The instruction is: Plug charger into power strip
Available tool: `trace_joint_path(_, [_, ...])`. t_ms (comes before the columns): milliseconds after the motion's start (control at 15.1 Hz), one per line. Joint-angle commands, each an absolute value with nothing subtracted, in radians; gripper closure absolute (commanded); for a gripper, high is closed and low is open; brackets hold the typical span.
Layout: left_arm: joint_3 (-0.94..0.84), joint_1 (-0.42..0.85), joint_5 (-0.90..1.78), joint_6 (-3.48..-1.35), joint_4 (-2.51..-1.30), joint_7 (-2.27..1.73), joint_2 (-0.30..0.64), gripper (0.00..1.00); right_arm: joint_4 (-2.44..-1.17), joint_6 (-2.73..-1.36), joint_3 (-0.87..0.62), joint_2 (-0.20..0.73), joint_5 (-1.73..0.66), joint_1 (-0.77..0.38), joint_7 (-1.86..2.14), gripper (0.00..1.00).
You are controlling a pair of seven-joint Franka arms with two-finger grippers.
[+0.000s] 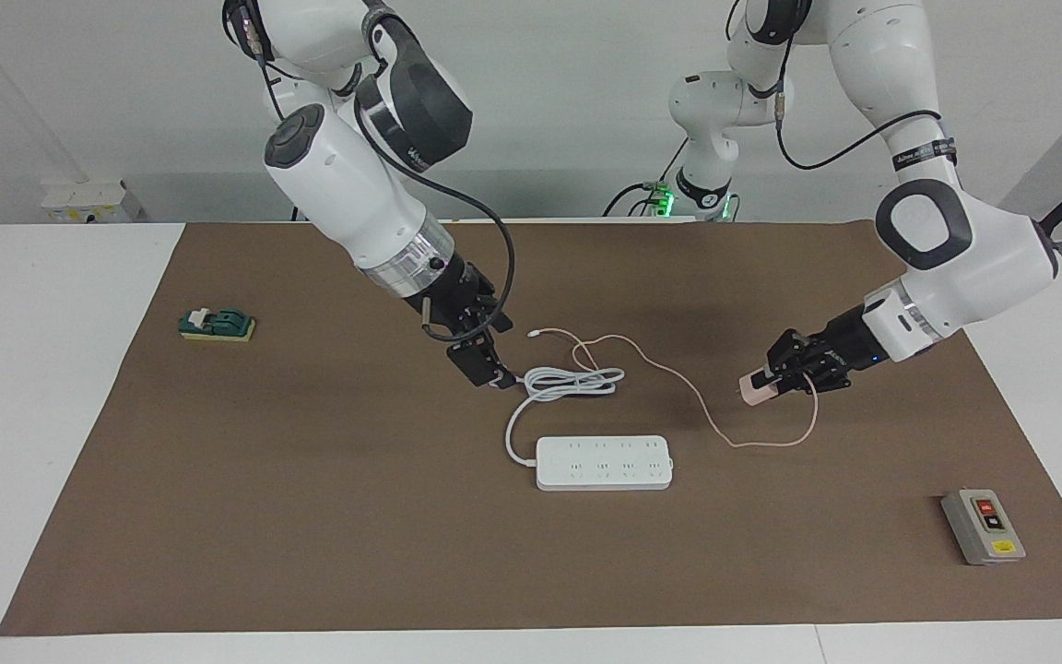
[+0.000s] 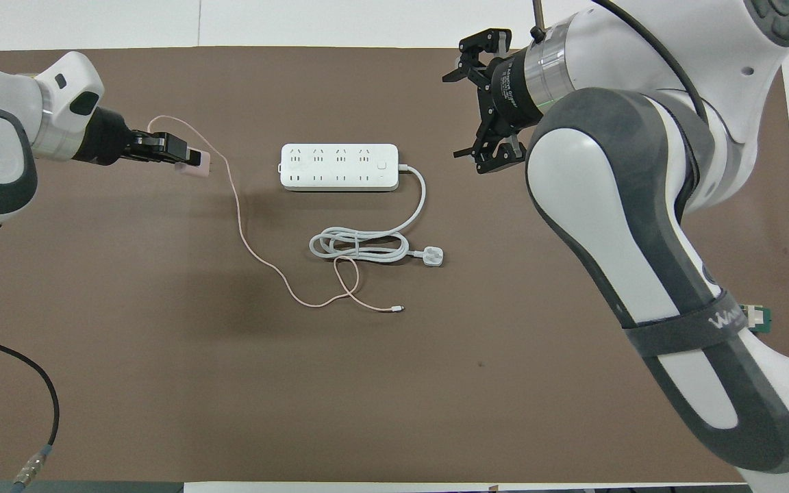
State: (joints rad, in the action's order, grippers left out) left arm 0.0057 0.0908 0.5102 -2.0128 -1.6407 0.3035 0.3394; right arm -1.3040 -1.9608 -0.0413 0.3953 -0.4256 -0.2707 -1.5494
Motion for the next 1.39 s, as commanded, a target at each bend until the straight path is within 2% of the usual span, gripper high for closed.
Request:
trace_joint_path(0, [0.018, 0.179, 0.431, -2.092, -1.64, 0.154, 0.354, 0.88, -1.308, -1.937, -0.048, 0.38, -0.384, -0.235, -1.441, 0.0])
trace_joint_path(132, [0.017, 0.228, 0.326, -2.147, -1.658, 0.011, 0.356, 0.9, -1.308, -1.895, -0.046, 0.377, -0.364, -0.212, -1.335, 0.0])
trace_joint_path(331, [0.017, 0.31, 0.304, -2.255, -1.733, -0.038, 0.35, 0.9, -1.308, -1.835, -0.048, 0.359, -0.299, -0.18, -1.197, 0.0])
trace_joint_path(529, [0.018, 0.331, 0.299, -2.247, -1.74, -0.04, 0.347, 0.91, -1.319, -1.784, -0.049, 0.341, -0.243, -0.15, -1.021, 0.0])
trace_joint_path(728, [0.017, 0.333, 0.175, -2.246, -1.743, -0.038, 0.344, 0.94, -1.4, -1.772, -0.052, 0.282, -0.233, -0.078, -0.754, 0.0])
trace_joint_path(1191, [0.015, 0.334, 0.169, -2.246, -1.733, -0.078, 0.347, 0.95, -1.575, -1.773, -0.052, 0.144, -0.158, 0.0, -0.362, 0.0])
trace_joint_path(1324, [0.015, 0.344, 0.164, -2.249, -1.729, -0.052, 0.35, 1.0, -1.638, -1.773, -0.057, 0.089, -0.137, 0.02, -0.27, 0.0])
